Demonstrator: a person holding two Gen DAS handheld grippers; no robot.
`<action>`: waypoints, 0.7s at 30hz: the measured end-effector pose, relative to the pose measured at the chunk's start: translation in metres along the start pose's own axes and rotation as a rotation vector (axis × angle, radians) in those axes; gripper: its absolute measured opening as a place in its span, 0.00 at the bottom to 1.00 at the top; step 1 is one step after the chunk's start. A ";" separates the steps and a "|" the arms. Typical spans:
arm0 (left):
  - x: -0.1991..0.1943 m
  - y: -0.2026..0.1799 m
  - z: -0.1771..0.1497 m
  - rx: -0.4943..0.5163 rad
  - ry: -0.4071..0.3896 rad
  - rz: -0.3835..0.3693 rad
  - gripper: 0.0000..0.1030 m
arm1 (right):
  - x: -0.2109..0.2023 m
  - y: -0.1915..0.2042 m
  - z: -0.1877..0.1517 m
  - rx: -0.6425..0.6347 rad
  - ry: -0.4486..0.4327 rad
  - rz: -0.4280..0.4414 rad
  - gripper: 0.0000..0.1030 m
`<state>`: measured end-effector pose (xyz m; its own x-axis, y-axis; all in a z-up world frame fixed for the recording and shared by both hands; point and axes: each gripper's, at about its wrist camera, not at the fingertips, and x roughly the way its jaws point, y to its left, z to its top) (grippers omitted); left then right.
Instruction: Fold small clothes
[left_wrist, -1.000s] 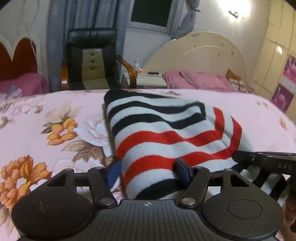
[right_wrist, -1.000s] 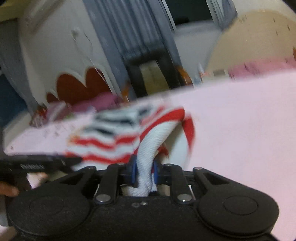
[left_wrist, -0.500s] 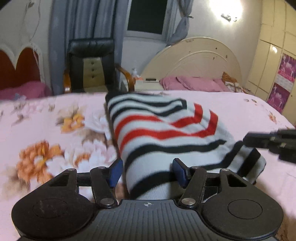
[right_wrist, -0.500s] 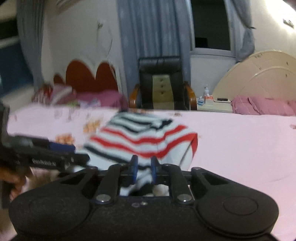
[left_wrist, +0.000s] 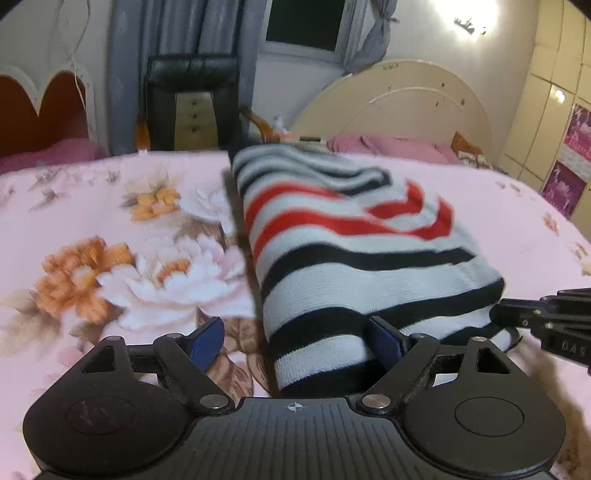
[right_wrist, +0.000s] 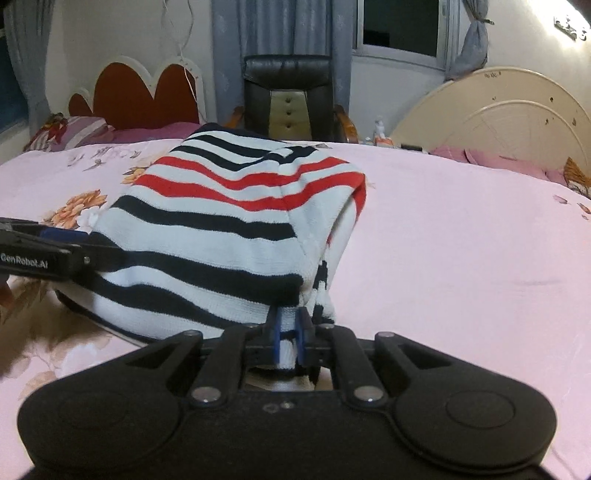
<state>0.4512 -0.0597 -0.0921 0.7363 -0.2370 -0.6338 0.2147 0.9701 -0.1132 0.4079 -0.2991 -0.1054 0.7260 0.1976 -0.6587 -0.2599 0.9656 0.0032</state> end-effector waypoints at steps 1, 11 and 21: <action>-0.009 -0.001 0.000 0.020 -0.027 0.008 0.82 | -0.010 -0.001 0.002 0.012 -0.027 -0.002 0.13; -0.007 0.010 -0.017 0.007 0.033 0.003 0.82 | 0.009 0.017 0.011 -0.108 0.022 -0.051 0.07; 0.049 0.030 0.062 -0.053 -0.014 0.021 0.74 | 0.029 -0.012 0.080 -0.027 -0.086 -0.053 0.10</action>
<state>0.5335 -0.0451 -0.0788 0.7490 -0.2167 -0.6261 0.1650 0.9762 -0.1405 0.4829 -0.2915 -0.0640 0.7908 0.1617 -0.5903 -0.2365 0.9703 -0.0510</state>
